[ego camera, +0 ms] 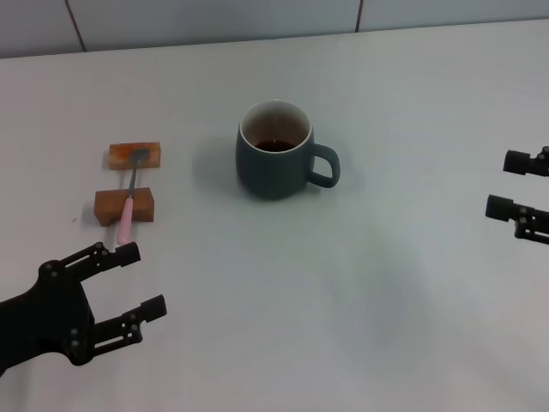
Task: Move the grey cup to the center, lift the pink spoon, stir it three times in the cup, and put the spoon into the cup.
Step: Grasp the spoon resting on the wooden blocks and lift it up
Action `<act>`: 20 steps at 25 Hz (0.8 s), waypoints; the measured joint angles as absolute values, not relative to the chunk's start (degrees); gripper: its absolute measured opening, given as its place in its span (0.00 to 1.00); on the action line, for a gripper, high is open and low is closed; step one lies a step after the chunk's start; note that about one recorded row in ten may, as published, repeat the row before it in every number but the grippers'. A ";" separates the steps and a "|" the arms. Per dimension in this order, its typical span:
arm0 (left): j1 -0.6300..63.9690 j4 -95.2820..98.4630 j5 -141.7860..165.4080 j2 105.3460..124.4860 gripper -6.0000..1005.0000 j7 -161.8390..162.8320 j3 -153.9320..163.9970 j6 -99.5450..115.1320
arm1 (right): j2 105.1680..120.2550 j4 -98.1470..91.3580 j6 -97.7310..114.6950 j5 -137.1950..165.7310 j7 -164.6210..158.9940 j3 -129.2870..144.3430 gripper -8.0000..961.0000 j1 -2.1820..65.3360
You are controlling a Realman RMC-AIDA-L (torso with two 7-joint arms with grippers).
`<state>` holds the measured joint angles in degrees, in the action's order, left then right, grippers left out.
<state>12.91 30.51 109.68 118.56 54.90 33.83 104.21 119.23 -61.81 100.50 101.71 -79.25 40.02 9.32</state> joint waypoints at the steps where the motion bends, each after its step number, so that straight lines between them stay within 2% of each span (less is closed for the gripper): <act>1: 12.96 30.44 109.97 118.56 0.78 54.91 33.93 103.75 | 119.27 -62.10 100.71 101.99 -79.27 40.03 0.66 9.23; 10: 13.34 24.91 107.59 118.60 0.78 57.19 30.47 99.46 | 119.33 -62.13 100.69 103.04 -79.46 40.32 0.71 9.15; 16: 14.24 11.29 105.71 118.48 0.78 59.74 21.84 96.89 | 119.36 -61.63 100.54 103.16 -79.48 40.32 0.71 9.25; 20: 14.15 8.94 105.70 118.48 0.78 59.90 20.08 96.34 | 119.36 -61.23 100.35 103.18 -79.29 40.30 0.71 9.24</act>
<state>14.15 8.94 105.70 118.48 59.90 20.08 96.34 119.36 -61.23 100.35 103.18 -79.29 40.30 9.24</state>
